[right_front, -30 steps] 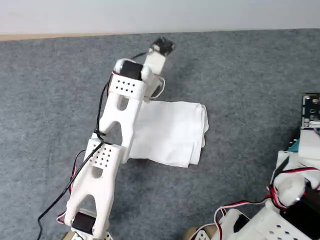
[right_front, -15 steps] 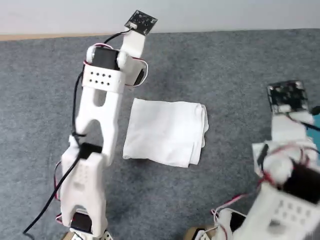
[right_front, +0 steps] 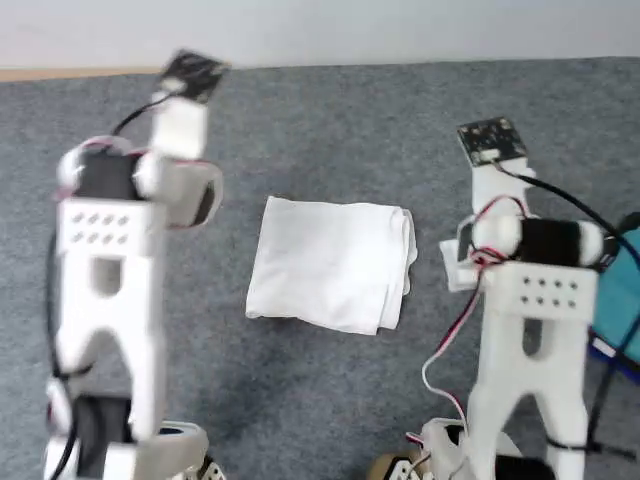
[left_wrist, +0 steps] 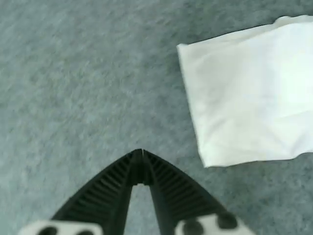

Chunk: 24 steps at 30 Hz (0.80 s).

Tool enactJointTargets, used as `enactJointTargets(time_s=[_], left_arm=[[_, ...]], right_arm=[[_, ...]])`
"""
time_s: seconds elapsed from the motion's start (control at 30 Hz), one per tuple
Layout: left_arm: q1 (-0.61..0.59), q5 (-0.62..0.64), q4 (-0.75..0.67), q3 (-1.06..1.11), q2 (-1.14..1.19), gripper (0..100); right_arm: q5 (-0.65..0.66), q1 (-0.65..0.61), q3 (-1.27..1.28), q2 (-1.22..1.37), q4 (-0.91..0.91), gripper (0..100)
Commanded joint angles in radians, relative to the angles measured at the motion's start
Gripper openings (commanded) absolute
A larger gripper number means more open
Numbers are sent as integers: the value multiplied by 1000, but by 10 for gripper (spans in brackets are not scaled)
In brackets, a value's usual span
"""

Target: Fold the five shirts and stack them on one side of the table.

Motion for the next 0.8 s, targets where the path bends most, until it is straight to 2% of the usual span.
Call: enactJointTargets(time_s=[0.0,0.2,0.4,0.77], left_arm=[[-92,11,25,137,-201,6],[-203,5,23,286,-359,6],[-301,3,21,320,-370,6],[-341,2,21,320,-334,6]], right_arm=[[-49,-59,0,91,-97,141],[-117,-168,-5,282,-255,140],[-153,-239,-6,375,-357,140],[-172,-277,-6,449,-538,139]])
